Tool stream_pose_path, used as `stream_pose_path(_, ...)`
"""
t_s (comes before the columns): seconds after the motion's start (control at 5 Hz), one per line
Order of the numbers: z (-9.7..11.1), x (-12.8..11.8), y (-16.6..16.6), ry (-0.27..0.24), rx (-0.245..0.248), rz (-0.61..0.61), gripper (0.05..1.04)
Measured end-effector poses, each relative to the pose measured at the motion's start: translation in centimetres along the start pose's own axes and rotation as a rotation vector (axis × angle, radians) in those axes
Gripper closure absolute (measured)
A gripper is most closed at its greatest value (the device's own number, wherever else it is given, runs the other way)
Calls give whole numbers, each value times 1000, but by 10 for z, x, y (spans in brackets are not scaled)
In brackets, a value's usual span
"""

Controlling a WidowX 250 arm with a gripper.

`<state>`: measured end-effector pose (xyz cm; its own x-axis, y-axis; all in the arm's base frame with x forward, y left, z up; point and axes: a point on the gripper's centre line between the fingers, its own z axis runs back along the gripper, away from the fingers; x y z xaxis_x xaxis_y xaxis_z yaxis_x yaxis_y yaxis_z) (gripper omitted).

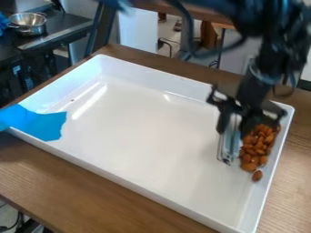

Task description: Sweep into pile

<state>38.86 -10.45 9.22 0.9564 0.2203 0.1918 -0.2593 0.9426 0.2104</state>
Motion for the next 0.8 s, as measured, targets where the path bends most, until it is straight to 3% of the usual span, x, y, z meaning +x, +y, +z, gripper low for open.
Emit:
stream_pose_path(0.4,29,5,88,-19,-73,125,708)
stream_pose_path(0.6,13,1,127,29,-109,157,708)
stream_pose_path(0.8,-10,-5,162,46,-136,200,708)
